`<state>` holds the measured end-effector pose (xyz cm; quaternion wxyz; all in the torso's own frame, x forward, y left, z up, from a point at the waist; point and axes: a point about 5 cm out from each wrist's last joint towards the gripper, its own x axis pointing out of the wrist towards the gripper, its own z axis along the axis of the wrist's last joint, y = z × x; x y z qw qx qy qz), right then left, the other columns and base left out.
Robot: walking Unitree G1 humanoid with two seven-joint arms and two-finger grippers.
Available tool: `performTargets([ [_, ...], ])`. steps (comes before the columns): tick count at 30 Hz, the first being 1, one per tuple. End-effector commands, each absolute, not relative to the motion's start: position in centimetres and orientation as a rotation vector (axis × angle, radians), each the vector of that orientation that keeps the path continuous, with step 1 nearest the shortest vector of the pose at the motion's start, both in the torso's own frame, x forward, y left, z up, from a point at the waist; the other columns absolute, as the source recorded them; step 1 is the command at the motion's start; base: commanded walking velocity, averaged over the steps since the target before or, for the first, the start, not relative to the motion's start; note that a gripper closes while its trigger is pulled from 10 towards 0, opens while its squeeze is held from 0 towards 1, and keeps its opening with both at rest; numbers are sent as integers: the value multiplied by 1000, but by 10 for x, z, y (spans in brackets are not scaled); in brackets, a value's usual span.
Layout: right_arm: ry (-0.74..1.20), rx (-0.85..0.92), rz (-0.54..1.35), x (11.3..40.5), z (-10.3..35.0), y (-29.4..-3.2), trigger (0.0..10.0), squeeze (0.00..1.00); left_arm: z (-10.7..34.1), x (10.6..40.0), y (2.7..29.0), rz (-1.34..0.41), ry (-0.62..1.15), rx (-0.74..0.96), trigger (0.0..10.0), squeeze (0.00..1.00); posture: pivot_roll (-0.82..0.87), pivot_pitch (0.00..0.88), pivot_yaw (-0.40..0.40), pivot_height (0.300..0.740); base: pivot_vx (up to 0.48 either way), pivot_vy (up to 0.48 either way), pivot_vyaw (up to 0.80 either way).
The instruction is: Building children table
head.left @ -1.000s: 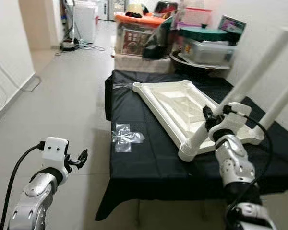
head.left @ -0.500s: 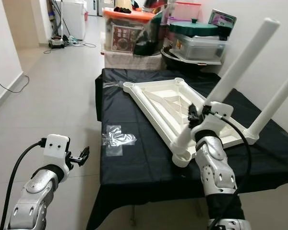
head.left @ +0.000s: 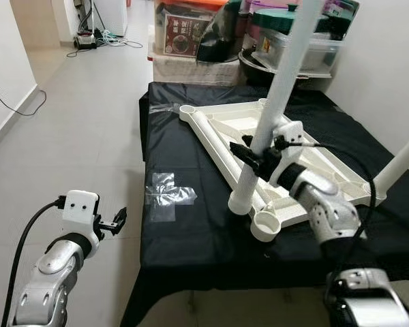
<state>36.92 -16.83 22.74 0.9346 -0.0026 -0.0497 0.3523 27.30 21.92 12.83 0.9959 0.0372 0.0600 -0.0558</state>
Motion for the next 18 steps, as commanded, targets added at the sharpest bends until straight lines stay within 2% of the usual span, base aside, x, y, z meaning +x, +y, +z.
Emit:
performTargets([
  [1,-137,-4,728,370,240,-175,0,0,126,270,218,-111,130,71,10000,0,98,0,-144,740,0,0,0],
  [4,-167,80,773,370,261,-179,0,0,125,270,217,-110,134,69,10000,0,94,0,-143,740,0,0,0],
  [10,-119,58,899,364,260,-189,0,0,123,270,214,-116,137,62,10000,0,93,0,-140,740,0,0,0],
  [13,-66,22,944,359,251,-196,0,0,122,270,215,-117,140,62,10000,0,88,0,-138,740,0,0,0],
  [15,2,-78,984,354,241,-204,0,0,122,270,215,-116,142,61,10000,0,76,0,-133,740,0,0,0],
  [18,69,-196,883,360,229,-217,0,0,121,271,213,-123,143,56,10000,0,74,0,-132,740,0,0,0],
])
